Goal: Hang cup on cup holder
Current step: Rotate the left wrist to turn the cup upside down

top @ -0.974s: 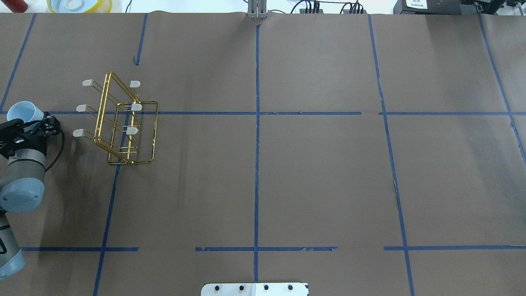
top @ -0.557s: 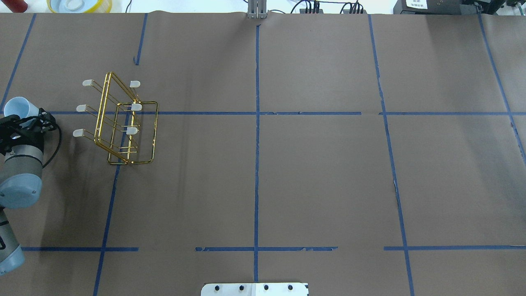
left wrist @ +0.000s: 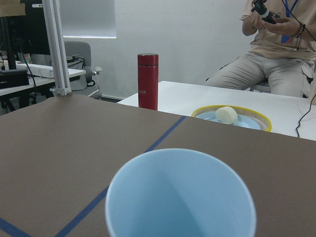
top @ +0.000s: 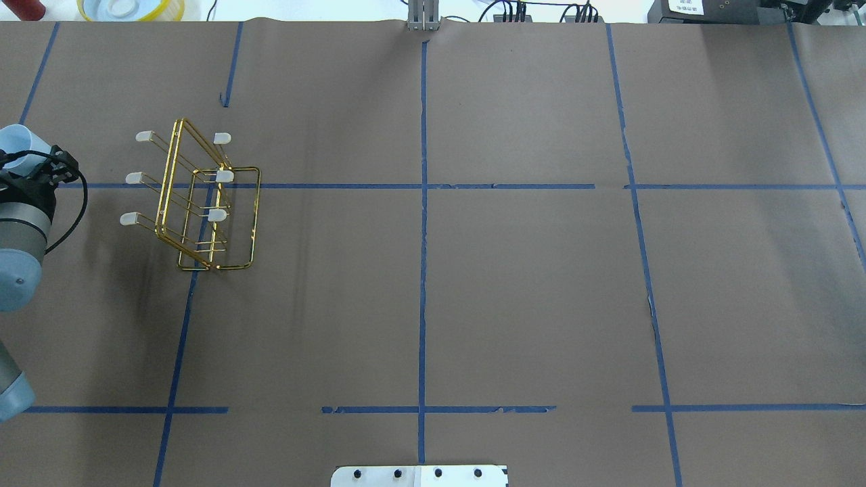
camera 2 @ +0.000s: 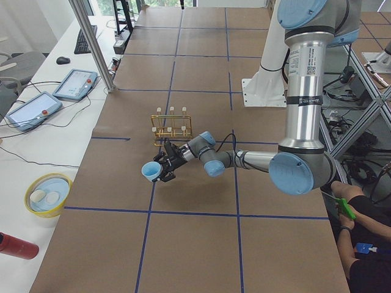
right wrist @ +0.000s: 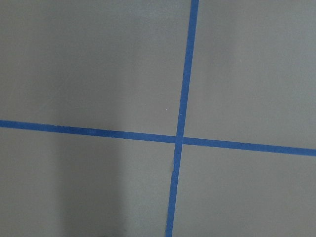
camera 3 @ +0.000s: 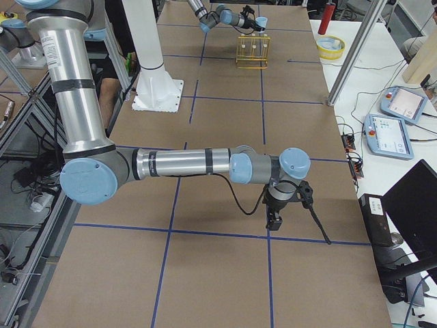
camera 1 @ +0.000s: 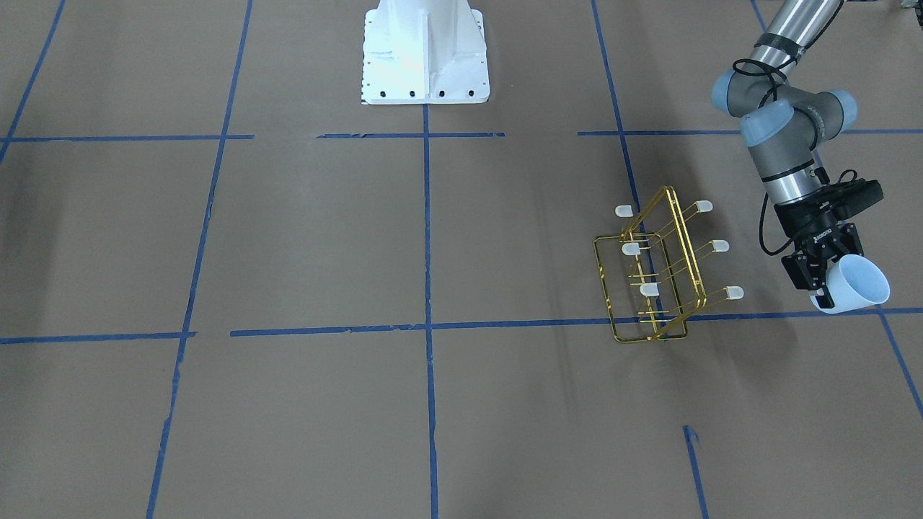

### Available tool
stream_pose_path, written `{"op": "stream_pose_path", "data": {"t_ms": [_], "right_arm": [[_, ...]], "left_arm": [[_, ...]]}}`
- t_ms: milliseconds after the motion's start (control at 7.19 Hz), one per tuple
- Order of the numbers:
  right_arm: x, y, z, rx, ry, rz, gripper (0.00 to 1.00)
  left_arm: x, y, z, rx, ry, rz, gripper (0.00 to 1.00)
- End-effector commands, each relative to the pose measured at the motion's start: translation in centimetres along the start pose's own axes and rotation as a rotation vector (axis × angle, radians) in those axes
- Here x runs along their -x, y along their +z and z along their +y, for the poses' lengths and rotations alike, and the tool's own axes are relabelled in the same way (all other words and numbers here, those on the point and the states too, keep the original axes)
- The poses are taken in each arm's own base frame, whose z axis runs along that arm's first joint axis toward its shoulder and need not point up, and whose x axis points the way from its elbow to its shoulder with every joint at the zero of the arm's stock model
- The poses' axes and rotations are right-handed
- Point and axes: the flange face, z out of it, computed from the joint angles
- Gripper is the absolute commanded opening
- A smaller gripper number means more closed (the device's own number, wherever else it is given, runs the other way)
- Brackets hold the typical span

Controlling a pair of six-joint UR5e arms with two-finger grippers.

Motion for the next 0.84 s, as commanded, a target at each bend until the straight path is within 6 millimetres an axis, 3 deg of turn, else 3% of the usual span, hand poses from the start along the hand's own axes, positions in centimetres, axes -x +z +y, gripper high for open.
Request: {"op": "stream_pose_path", "data": {"t_ms": [0,139,418,696], "right_arm": [[0.1,0.1,0.0,0.001,-0.001,0.0,1.0],[0.0,0.0,0.0,0.0,0.0,0.0,1.0],[0.0,0.0,0.0,0.0,0.0,0.0,1.0],[0.1,0.1,0.0,0.001,-0.001,0.0,1.0]], "left_arm": [[-0.2,-4.3,-3.9,0.023,-0.131,0.157,0.0],[0.0,-5.8,-5.1,0.02,-0.218,0.258,0.0],[2.8,-9.0,-7.8,0.016,-0.391,0.415,0.0],[2.1,-10.6,-9.1,0.069,-0.665,0.504,0.0]]}}
